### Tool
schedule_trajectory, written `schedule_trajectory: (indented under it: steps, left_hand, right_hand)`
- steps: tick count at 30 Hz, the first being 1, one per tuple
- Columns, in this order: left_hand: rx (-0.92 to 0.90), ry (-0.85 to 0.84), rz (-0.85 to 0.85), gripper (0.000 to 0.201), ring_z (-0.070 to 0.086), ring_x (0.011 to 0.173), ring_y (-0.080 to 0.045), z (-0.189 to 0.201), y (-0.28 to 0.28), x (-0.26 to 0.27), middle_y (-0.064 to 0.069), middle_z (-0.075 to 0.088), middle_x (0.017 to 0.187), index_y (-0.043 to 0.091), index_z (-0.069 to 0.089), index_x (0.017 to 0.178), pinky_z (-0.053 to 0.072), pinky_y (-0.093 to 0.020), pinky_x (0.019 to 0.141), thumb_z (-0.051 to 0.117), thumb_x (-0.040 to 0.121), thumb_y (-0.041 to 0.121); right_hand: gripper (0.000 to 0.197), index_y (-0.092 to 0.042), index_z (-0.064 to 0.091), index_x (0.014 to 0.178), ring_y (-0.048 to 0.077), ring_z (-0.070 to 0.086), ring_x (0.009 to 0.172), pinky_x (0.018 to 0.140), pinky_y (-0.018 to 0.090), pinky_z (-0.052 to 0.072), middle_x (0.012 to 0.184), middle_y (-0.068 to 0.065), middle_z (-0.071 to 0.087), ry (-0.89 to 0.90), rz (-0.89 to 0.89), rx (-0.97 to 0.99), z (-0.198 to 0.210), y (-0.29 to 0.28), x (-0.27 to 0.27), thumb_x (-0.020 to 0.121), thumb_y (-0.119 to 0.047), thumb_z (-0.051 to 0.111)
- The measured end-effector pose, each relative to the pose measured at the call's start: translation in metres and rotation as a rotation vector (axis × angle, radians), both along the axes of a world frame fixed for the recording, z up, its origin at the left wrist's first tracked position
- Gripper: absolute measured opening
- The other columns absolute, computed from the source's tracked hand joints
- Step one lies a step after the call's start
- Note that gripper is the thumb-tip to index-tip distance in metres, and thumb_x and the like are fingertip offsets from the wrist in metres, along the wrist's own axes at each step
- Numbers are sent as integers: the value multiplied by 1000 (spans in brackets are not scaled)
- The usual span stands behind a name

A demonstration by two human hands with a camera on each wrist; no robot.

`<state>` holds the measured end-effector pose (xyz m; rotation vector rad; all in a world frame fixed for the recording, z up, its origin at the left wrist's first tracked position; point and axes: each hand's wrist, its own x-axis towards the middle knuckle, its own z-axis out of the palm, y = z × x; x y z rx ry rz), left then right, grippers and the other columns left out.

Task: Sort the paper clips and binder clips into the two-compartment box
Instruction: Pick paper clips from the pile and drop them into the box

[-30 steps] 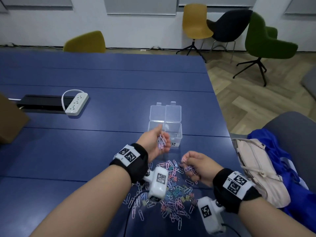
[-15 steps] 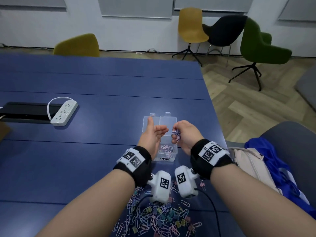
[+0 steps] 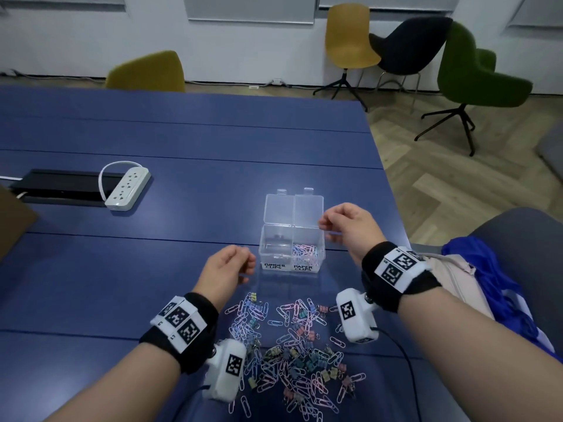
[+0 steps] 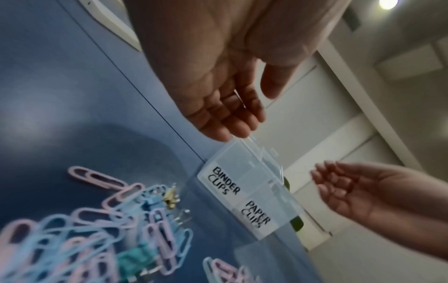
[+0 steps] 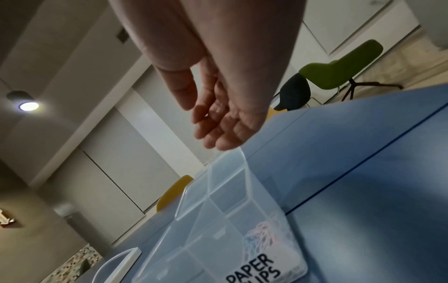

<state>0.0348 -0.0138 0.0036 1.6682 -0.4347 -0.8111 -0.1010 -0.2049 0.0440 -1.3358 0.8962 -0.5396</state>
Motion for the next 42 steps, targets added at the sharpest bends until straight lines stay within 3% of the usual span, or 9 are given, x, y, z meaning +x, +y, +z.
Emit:
schedule_trajectory:
  steps: [3,6,10,13,16,20,27,34,42]
  left_hand:
    - [171,-240,-225,15,61,70,-16,-5,9,-11,-6,69,77,17,66,79,53,-29,71,59,89,9]
    - [351,-506,-474,16,64,83,-7,-5,3,-30,4,70,94,20,68,100,50,-13,75,63,86,15]
    - [447,-781,-767,43,52,113,-13,-13,-20,-56,4,55,123,23,57,123,45,-27,99,63,81,12]
    - [583,-855,-990,68,38,126,-21,-21,-33,-64,2,41,135,28,46,134,43,-40,105,57,76,-5]
    - [612,-929,-1115,67,37,125,-24,-24,-41,-61,0,41,133,27,46,135,41,-40,106,58,77,-4]
    - [565,-936,-1057,51,45,121,-22,-29,-39,-60,-2,47,126,19,57,125,39,-33,106,59,79,-4]
    - [685,-850,-915,14,52,88,-19,-26,-32,-62,0,49,97,17,52,88,44,-27,81,63,83,9]
    - [717,-776,-817,10,51,85,-19,-21,-20,-68,-1,55,92,16,49,88,46,-30,82,58,88,14]
    - [508,-513,-536,5,55,68,-12,-18,7,-52,4,61,77,18,64,89,47,-22,62,61,89,22]
  right_hand:
    - [23,-15,51,72,11,56,58,53,23,42,68,2,60,102,15,-152,-2,4,-28,89,0,52]
    - [29,-21,55,65,16,54,61,60,24,40,64,-2,58,419,217,-441,-19,14,-57,81,3,57]
    - [29,-15,63,107,25,58,102,82,22,39,109,7,61,942,669,-724,-45,35,-84,81,-4,54]
    - [53,-17,51,130,26,49,117,99,30,42,125,8,46,945,756,-679,-58,48,-93,79,-8,60]
    - [55,-19,49,132,25,47,117,100,33,42,126,6,43,915,747,-705,-65,53,-95,79,-15,64]
    - [32,-15,54,117,28,48,113,92,34,43,119,8,48,940,724,-812,-70,66,-92,87,-5,51]
    - [27,-5,51,113,31,55,105,85,35,44,114,16,53,1021,671,-804,-68,81,-92,89,3,40]
    - [33,-3,47,114,33,58,107,86,37,46,117,18,57,1066,612,-694,-71,90,-87,83,9,48]
    - [31,-6,49,110,31,55,107,84,34,42,115,13,53,1041,655,-766,-76,95,-91,83,9,47]
